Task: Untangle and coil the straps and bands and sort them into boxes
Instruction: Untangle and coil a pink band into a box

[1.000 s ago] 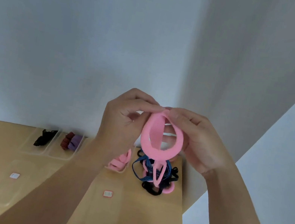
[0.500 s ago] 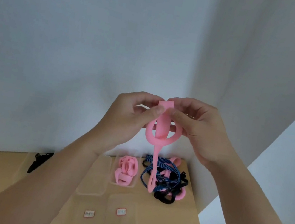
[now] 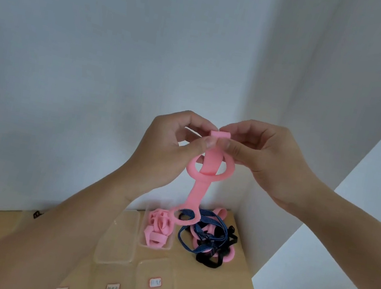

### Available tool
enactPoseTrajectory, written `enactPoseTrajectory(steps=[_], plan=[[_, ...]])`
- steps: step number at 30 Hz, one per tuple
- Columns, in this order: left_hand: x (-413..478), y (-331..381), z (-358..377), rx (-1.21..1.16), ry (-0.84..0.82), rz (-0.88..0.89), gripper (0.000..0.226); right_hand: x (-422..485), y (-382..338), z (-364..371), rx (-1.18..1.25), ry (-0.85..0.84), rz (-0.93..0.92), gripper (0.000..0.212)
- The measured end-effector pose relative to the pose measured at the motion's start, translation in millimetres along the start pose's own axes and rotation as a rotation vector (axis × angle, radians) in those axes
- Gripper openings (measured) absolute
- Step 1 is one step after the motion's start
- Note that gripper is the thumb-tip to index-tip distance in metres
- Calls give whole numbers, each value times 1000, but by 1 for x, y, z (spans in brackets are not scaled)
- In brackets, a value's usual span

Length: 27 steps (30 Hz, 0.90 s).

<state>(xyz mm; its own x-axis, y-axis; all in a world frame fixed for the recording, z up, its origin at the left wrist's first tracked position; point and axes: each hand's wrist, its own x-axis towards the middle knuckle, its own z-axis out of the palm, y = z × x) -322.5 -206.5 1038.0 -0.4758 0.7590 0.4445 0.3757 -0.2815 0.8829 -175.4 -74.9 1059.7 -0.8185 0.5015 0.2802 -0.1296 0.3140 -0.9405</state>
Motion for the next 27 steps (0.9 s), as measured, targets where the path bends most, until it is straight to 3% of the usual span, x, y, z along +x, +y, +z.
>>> enactPoseTrajectory(steps=[6, 16, 27], plan=[[-4, 0, -9, -59, -31, -91, 18, 0, 0, 7, -33, 30, -18, 11], [-19, -21, 6, -90, 72, -151, 14, 4, 16, 7, -69, 30, -61, 8], [-24, -33, 2, -56, -69, -270, 35, 23, 17, 10, -62, 81, -86, 2]])
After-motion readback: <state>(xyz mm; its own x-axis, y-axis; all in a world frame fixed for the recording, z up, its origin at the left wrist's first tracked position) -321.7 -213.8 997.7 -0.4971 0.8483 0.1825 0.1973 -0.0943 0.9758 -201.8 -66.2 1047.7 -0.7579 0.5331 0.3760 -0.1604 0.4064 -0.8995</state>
